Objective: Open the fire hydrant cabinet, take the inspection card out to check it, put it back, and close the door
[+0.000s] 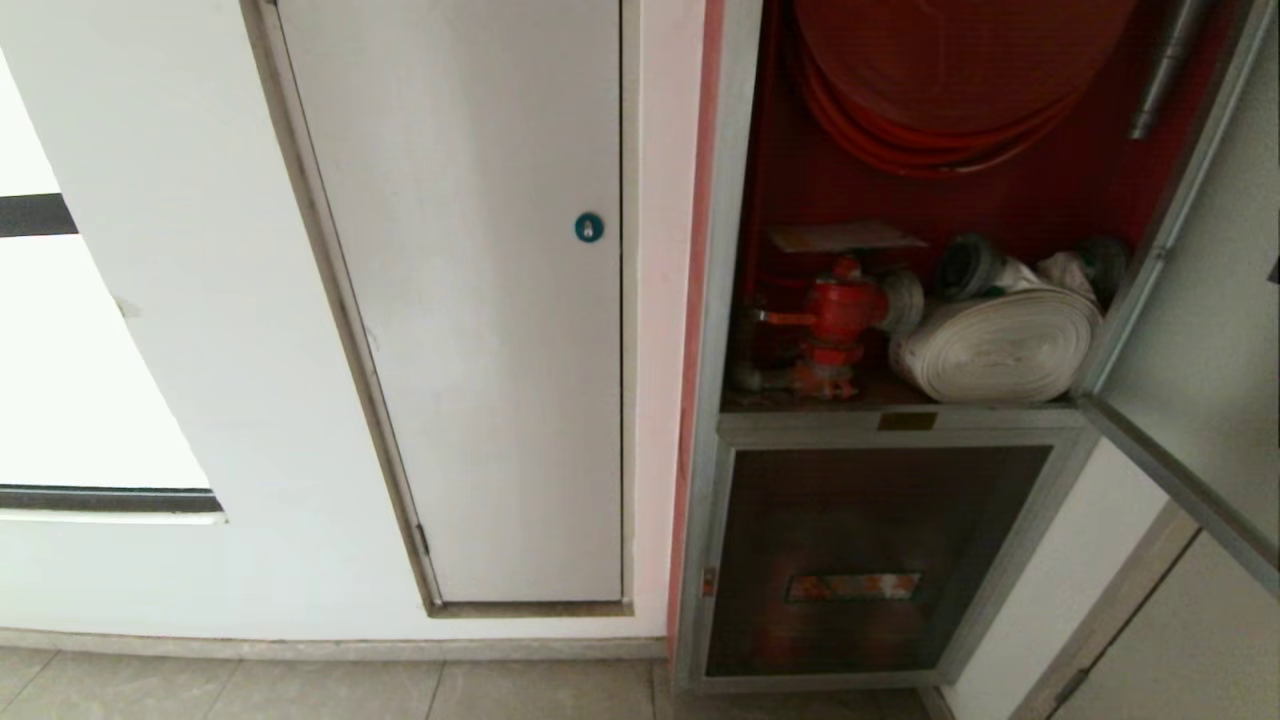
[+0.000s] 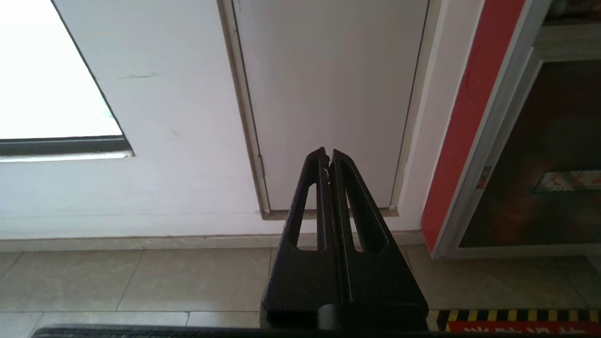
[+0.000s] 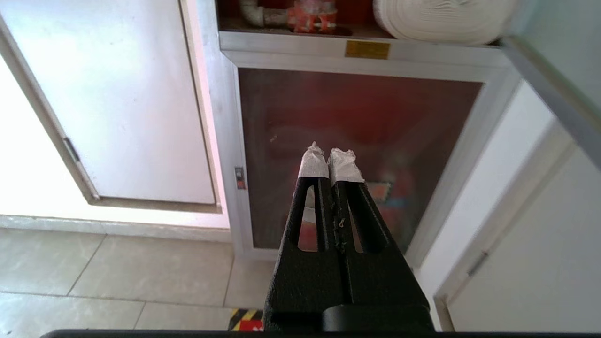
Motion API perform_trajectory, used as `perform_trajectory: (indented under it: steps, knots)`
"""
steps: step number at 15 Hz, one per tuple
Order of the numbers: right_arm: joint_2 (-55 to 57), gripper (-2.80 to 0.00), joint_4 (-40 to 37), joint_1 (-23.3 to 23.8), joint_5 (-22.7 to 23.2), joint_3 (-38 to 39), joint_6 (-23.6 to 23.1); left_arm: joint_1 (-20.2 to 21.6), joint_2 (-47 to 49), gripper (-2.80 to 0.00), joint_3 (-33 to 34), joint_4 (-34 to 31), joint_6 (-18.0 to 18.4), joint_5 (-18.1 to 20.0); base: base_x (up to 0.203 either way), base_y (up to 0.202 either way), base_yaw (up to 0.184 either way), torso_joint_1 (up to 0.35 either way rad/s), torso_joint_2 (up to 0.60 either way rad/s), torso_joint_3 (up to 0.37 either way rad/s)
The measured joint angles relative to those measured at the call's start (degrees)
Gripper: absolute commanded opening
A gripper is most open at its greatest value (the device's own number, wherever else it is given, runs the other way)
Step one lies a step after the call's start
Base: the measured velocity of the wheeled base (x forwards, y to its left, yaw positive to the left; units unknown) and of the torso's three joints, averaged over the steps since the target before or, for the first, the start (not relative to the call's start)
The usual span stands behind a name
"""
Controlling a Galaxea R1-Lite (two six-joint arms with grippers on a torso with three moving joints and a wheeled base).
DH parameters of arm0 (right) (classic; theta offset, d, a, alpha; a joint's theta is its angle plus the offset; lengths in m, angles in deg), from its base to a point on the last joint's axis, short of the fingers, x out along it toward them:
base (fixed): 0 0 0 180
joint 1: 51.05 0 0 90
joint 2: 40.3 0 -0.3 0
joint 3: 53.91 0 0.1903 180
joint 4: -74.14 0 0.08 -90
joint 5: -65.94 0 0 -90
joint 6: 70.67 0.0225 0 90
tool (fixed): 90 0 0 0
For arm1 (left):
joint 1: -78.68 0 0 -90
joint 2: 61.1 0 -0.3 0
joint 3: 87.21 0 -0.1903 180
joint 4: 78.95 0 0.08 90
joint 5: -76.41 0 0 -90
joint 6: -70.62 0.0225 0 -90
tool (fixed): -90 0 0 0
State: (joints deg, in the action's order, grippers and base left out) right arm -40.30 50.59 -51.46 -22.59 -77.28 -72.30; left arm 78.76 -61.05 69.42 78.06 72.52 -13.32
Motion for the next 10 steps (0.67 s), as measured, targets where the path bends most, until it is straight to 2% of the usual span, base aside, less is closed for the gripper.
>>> perform_trajectory:
  steps: [10]
  knots:
    - [0.00,-2.80,0.02,0.00,0.00,0.00,0.01,0.00,0.00,-2.80,0.00,0.04,-0.06,-0.02,0.197,0.000,0.000,0.004,0.00,0.002]
